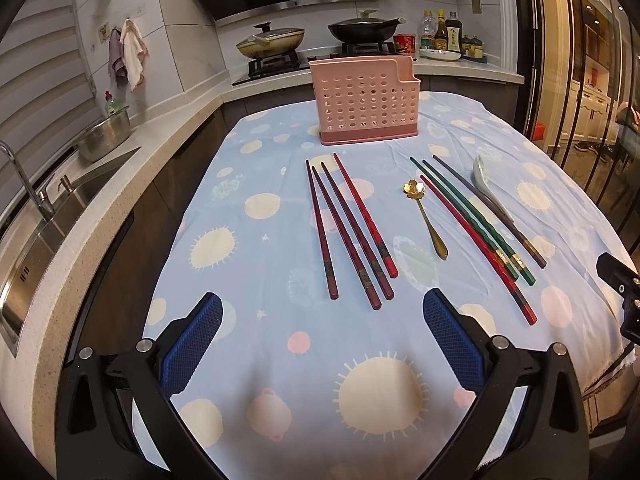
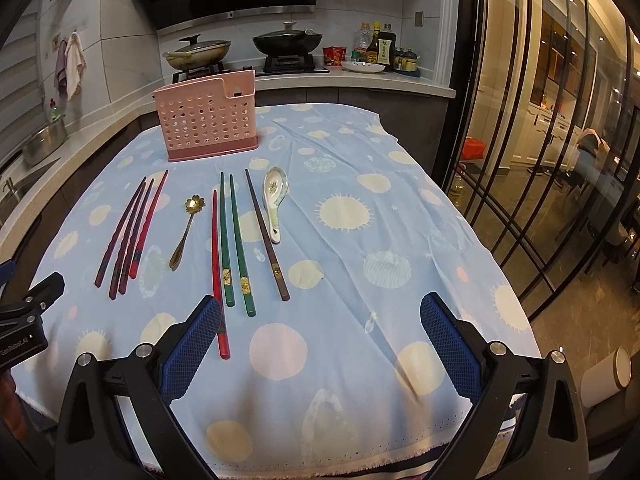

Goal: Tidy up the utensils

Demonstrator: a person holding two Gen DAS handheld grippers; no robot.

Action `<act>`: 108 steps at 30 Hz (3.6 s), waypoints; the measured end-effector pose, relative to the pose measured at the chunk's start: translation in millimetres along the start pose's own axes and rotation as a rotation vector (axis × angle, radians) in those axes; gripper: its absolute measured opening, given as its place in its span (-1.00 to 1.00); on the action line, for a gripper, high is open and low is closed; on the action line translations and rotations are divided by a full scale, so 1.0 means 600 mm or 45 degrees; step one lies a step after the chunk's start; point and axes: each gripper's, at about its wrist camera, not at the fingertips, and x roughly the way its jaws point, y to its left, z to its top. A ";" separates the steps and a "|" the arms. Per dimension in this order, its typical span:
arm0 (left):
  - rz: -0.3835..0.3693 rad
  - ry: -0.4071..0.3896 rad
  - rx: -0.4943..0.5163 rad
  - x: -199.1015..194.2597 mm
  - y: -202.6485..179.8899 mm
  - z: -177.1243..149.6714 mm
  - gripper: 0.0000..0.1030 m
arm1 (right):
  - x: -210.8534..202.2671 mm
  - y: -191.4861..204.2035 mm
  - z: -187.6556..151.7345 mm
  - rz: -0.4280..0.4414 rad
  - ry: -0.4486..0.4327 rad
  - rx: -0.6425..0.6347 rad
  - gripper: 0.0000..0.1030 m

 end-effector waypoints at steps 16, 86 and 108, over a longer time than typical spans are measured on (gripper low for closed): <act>-0.020 0.025 -0.014 0.009 0.003 -0.007 0.86 | -0.004 0.005 -0.001 -0.001 0.007 -0.011 0.86; -0.228 0.240 -0.078 0.186 0.047 0.017 -0.84 | 0.105 0.011 0.047 0.093 0.139 0.030 0.78; -0.238 0.262 -0.096 0.197 0.045 0.024 -0.83 | 0.291 0.031 0.131 0.336 0.259 0.157 -0.76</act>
